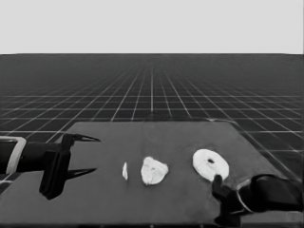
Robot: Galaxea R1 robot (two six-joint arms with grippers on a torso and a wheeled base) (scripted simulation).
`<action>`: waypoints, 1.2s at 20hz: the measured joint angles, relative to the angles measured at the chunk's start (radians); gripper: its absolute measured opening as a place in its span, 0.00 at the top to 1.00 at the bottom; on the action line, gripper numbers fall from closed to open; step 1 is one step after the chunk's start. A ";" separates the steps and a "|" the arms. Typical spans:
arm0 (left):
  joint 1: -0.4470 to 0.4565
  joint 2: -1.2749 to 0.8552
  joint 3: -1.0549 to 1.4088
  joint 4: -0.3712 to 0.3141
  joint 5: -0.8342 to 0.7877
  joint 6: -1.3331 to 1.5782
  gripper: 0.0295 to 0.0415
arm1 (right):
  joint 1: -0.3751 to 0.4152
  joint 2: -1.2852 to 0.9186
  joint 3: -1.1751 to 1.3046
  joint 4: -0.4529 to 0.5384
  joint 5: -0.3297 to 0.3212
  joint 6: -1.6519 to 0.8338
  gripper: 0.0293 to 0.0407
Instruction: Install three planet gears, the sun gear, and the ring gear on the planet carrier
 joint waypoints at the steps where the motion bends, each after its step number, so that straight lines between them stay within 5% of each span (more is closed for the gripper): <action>1: 0.000 0.000 0.000 0.000 0.000 0.000 0.25 | -0.019 -0.084 0.073 -0.027 0.018 -0.054 0.19; 6: 0.000 0.000 0.000 0.000 0.000 0.000 0.25 | -0.041 -0.190 0.170 -0.063 0.042 -0.125 0.19; 7: 0.000 0.000 0.000 0.000 0.000 0.000 0.25 | 0.281 -0.053 -0.106 0.378 -0.047 0.135 0.09; 8: 0.000 0.000 0.000 0.000 0.000 0.000 0.25 | 0.382 0.083 -0.408 0.493 -0.126 0.239 0.12; 9: 0.000 0.000 0.000 0.000 0.000 0.000 0.25 | 0.393 0.185 -0.625 0.523 -0.182 0.284 0.16; 12: 0.000 0.000 0.000 0.000 0.000 0.000 0.25 | 0.391 0.335 -0.937 0.548 -0.249 0.301 0.19; 16: 0.000 0.000 0.000 0.000 0.000 0.000 0.25 | 0.389 0.379 -1.028 0.551 -0.264 0.295 0.19; 19: 0.000 0.000 0.000 0.000 0.000 0.000 0.25 | 0.234 0.423 -1.116 0.454 -0.147 0.267 0.19; 24: 0.000 0.000 0.000 0.000 0.000 0.000 0.25 | 0.200 0.442 -1.155 0.436 -0.117 0.254 0.19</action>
